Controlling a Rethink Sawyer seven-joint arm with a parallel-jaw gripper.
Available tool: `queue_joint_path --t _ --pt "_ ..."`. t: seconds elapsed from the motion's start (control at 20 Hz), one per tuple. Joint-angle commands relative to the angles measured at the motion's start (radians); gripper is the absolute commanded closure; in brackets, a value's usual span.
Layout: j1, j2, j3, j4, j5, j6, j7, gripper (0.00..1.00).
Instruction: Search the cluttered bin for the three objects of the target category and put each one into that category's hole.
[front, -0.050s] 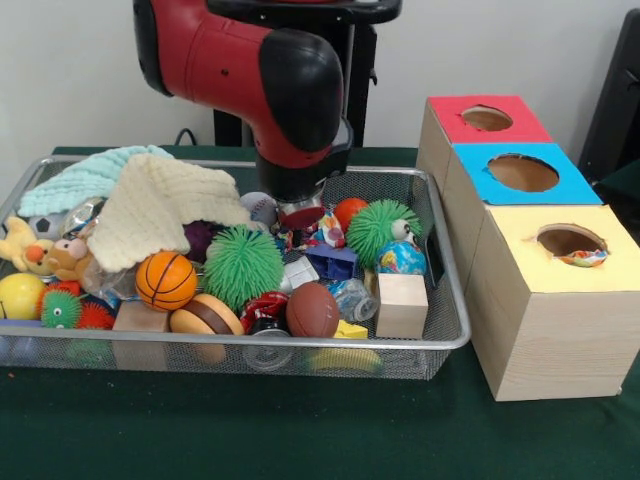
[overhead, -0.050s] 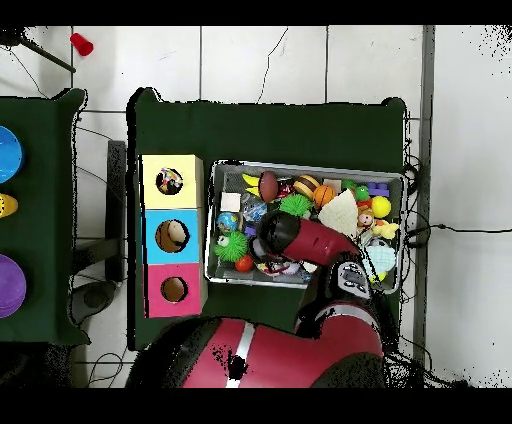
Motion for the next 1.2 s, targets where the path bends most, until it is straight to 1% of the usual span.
queue_joint_path --t 0.05,0.3,0.45,0.55,0.6,0.75,0.85,1.0,1.2 --pt "-0.028 0.066 0.141 -0.005 -0.012 -0.038 -0.059 1.00" --pt "0.005 0.047 0.125 -0.025 -0.029 0.007 -0.034 1.00" --pt "0.037 0.035 0.098 -0.039 -0.041 0.019 -0.017 1.00" --pt "0.072 -0.016 0.063 -0.037 -0.034 0.067 0.023 1.00" --pt "0.090 -0.052 0.043 -0.045 -0.042 0.105 0.024 1.00" --pt "0.155 -0.150 -0.045 -0.112 -0.103 0.246 -0.006 1.00" --pt "0.187 -0.181 -0.096 -0.168 -0.160 0.275 -0.042 1.00" --pt "0.193 -0.212 -0.096 -0.201 -0.190 0.313 -0.075 1.00" --pt "0.179 -0.235 -0.067 -0.223 -0.191 0.374 -0.077 1.00"
